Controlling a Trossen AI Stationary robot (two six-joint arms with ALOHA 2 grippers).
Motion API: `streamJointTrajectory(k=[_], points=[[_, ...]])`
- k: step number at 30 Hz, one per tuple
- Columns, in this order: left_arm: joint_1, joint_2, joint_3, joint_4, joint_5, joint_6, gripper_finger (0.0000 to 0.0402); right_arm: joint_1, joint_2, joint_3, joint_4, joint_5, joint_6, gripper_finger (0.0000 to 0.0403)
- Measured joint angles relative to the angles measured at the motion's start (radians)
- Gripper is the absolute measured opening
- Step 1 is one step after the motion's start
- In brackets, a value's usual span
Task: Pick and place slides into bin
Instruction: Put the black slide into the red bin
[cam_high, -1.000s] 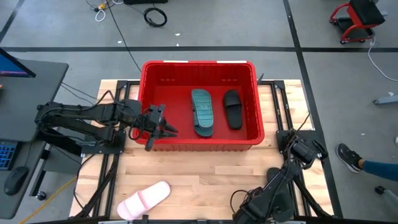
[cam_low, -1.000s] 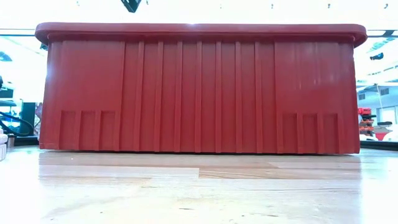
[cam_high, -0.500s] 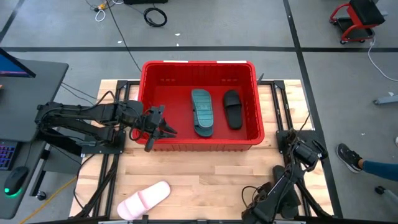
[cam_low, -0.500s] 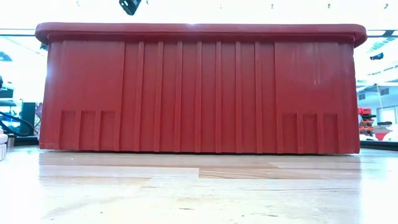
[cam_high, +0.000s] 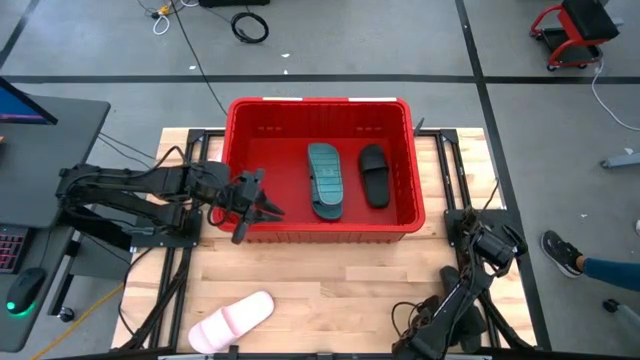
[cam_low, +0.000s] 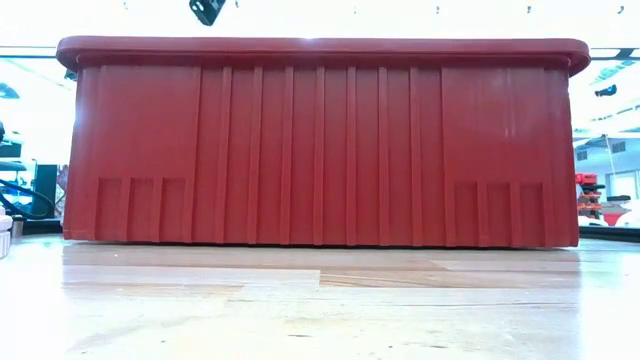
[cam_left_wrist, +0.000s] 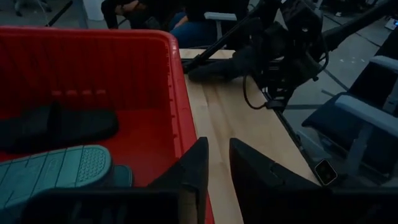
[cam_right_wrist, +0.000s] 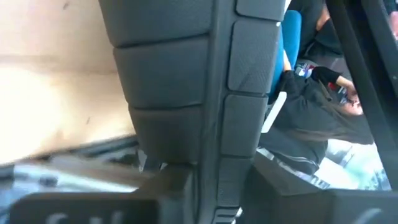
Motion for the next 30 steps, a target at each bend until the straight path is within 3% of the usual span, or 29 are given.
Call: streamJointTrajectory(k=[3, 12, 21, 25, 28, 30], points=[[0.0, -0.014, 0.0, 0.004, 0.001, -0.011, 0.0064, -0.01, -0.009, 0.009, 0.004, 0.002, -0.022, 0.0064], [0.03, -0.052, 0.0, -0.045, -0.009, -0.001, 0.0067, -0.015, -0.237, 0.034, 0.012, 0.214, 0.032, 0.0062], [0.091, -0.062, 0.0, -0.093, -0.01, 0.0, 0.0059, -0.061, -0.483, 0.272, 0.138, 0.444, -0.106, 0.0061], [0.114, -0.062, 0.0, -0.092, -0.01, 0.0, 0.0054, -0.112, -0.493, 0.445, 0.136, 0.686, -0.155, 0.0061], [0.134, -0.062, 0.0, -0.092, -0.01, 0.0, 0.0052, -0.172, -0.478, 0.558, 0.146, 0.929, -0.305, 0.0061], [0.147, -0.062, 0.0, -0.091, -0.01, 0.0, 0.005, -0.221, -0.46, 0.617, 0.164, 1.034, -0.434, 0.0061]])
